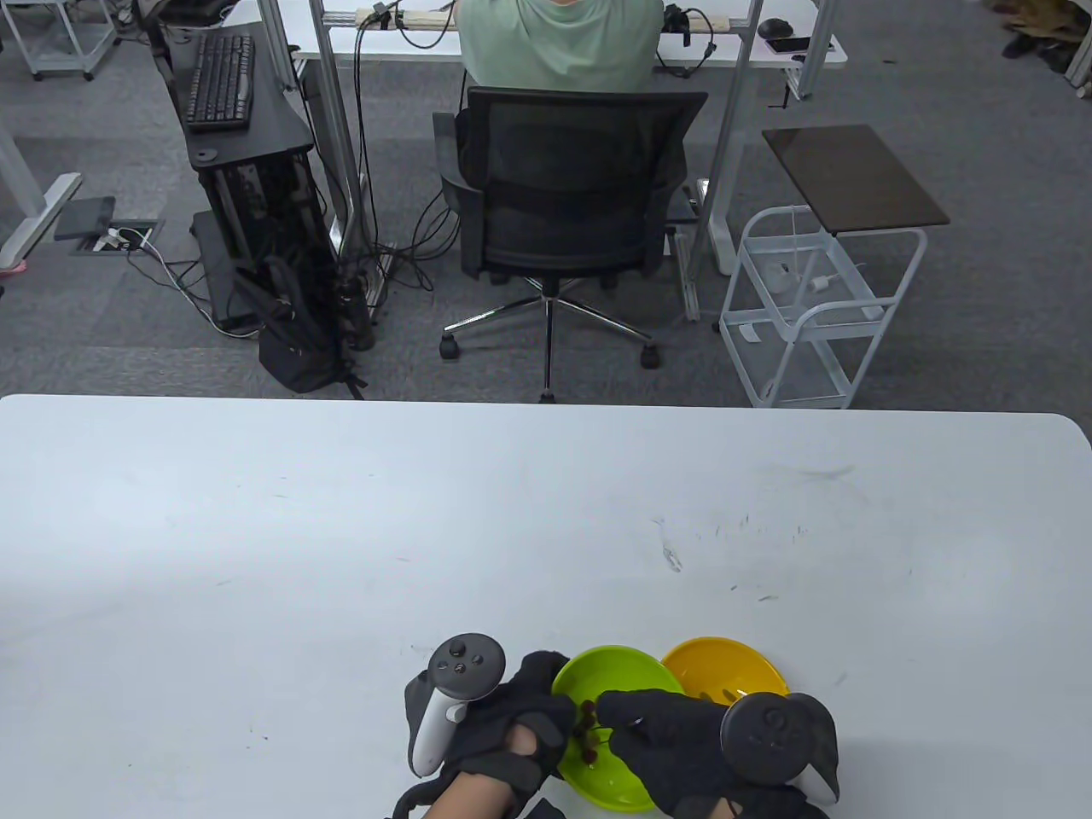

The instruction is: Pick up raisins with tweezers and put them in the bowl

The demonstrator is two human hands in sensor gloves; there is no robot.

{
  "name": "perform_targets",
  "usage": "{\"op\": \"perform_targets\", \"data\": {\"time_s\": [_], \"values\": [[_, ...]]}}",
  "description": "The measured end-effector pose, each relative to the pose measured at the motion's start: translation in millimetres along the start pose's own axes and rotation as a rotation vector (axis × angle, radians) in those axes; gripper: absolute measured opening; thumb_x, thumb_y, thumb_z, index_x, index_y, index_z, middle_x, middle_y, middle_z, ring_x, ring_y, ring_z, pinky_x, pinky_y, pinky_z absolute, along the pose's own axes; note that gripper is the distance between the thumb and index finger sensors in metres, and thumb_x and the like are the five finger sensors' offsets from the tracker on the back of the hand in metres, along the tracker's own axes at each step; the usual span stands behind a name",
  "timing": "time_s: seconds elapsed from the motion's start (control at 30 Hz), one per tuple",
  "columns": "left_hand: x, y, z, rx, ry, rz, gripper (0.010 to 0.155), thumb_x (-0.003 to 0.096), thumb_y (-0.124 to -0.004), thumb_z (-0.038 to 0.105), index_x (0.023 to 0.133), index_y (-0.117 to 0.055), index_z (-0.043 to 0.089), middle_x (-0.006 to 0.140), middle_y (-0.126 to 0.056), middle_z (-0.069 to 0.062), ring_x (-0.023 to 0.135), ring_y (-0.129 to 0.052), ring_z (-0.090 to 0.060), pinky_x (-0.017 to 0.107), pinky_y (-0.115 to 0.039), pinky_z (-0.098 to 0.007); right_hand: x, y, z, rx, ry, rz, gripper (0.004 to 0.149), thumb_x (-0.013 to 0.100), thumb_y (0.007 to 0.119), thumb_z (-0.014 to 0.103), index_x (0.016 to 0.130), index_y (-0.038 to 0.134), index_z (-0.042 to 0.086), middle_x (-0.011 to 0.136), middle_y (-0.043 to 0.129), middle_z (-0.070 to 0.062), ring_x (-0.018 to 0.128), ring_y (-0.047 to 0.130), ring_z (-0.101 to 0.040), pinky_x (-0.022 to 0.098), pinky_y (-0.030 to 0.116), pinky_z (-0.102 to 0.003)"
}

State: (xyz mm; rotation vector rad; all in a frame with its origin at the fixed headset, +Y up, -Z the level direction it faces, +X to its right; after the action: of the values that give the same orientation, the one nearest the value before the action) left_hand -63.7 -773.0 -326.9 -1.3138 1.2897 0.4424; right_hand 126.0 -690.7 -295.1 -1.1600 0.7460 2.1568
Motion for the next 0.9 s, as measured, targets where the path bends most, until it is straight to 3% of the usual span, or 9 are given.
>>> {"op": "perform_targets", "data": {"time_s": [0.23,0.37,0.4,0.47,0.5,0.53,0.6,0.63,0.9], "values": [[-0.3,0.2,-0.1,-0.005,-0.003,0.000,0.062,0.0481,-0.070,0.026,0.105,-0.047,0.014,0.102,-0.067,-0.013,0.074,-0.102,-0.039,0.038,-0.100,-0.035,0.6,-1.9,0.0,-0.002,-0.008,-0.022,0.039,0.047,0.088,0.038,0.084,0.090,0.026,0.077,0.091,-0.011,0.053,0.102,-0.031,0.034,0.083,-0.049],[-0.4,1.2,-0.5,-0.009,-0.002,0.002,0.062,0.0481,-0.070,0.026,0.105,-0.047,0.014,0.102,-0.067,-0.013,0.074,-0.101,-0.039,0.038,-0.100,-0.035,0.9,-3.0,-0.1,-0.003,-0.009,-0.027,0.041,0.047,0.087,0.037,0.084,0.090,0.021,0.077,0.091,-0.010,0.053,0.102,-0.031,0.035,0.083,-0.049],[-0.6,1.5,-0.5,-0.009,-0.002,0.003,0.062,0.0481,-0.070,0.026,0.105,-0.047,0.014,0.102,-0.067,-0.014,0.074,-0.102,-0.039,0.038,-0.100,-0.035,0.9,-3.3,0.3,-0.006,-0.013,-0.029,0.038,0.047,0.087,0.037,0.083,0.090,0.026,0.077,0.091,-0.010,0.053,0.102,-0.031,0.035,0.083,-0.049],[-0.8,2.1,-0.5,-0.008,-0.001,0.006,0.062,0.0480,-0.070,0.026,0.105,-0.047,0.014,0.102,-0.067,-0.014,0.074,-0.102,-0.039,0.038,-0.100,-0.035,0.9,-4.0,0.6,-0.011,-0.018,-0.030,0.041,0.047,0.087,0.037,0.084,0.090,0.021,0.077,0.091,-0.010,0.053,0.102,-0.031,0.035,0.083,-0.049],[-0.8,2.3,-0.5,-0.008,-0.001,0.006,0.062,0.0480,-0.070,0.026,0.105,-0.048,0.014,0.102,-0.067,-0.013,0.074,-0.102,-0.039,0.037,-0.100,-0.035,0.6,-5.0,0.7,-0.010,-0.021,-0.037,0.038,0.047,0.087,0.037,0.083,0.090,0.027,0.077,0.091,-0.010,0.053,0.102,-0.031,0.035,0.083,-0.049],[-0.8,2.7,-0.7,-0.008,0.000,0.006,0.062,0.0480,-0.070,0.026,0.105,-0.048,0.014,0.102,-0.067,-0.014,0.074,-0.102,-0.039,0.037,-0.100,-0.035,0.5,-6.5,0.8,-0.002,-0.022,-0.043,0.041,0.046,0.087,0.037,0.084,0.090,0.021,0.077,0.092,-0.010,0.053,0.102,-0.031,0.035,0.083,-0.049],[-1.0,3.7,-1.0,-0.008,0.002,0.009,0.062,0.0480,-0.070,0.026,0.105,-0.048,0.014,0.102,-0.067,-0.013,0.074,-0.102,-0.039,0.038,-0.100,-0.035,-0.5,-11.6,2.0,0.004,-0.030,-0.058,0.037,0.046,0.087,0.037,0.082,0.090,0.027,0.076,0.092,-0.010,0.053,0.102,-0.031,0.035,0.083,-0.049],[-1.0,4.9,-1.6,-0.008,0.003,0.012,0.062,0.0480,-0.070,0.026,0.105,-0.048,0.014,0.102,-0.067,-0.014,0.074,-0.102,-0.039,0.038,-0.100,-0.035,-1.5,-16.9,2.3,0.007,-0.031,-0.072,0.040,0.046,0.087,0.037,0.083,0.091,0.021,0.076,0.092,-0.010,0.053,0.102,-0.031,0.035,0.083,-0.049],[-0.6,13.1,-5.9,-0.016,0.015,0.034,0.062,0.0479,-0.070,0.026,0.105,-0.048,0.014,0.102,-0.067,-0.014,0.074,-0.102,-0.039,0.037,-0.100,-0.035,-20.0,-71.0,-15.4,0.055,0.010,-0.224,0.038,0.046,0.087,0.038,0.082,0.091,0.026,0.076,0.092,-0.010,0.052,0.102,-0.031,0.035,0.083,-0.049]]}}
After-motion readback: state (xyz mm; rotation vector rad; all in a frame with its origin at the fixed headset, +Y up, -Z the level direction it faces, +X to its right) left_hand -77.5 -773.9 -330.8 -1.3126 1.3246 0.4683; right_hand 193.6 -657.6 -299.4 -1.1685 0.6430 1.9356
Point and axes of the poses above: the tracker on the back of each hand, its own z axis roughly to the thumb side, its own x axis roughly from the wrist to the fingertips, y = z × x, the point moved 5 cm from there along x, roughly from the wrist to the fingertips
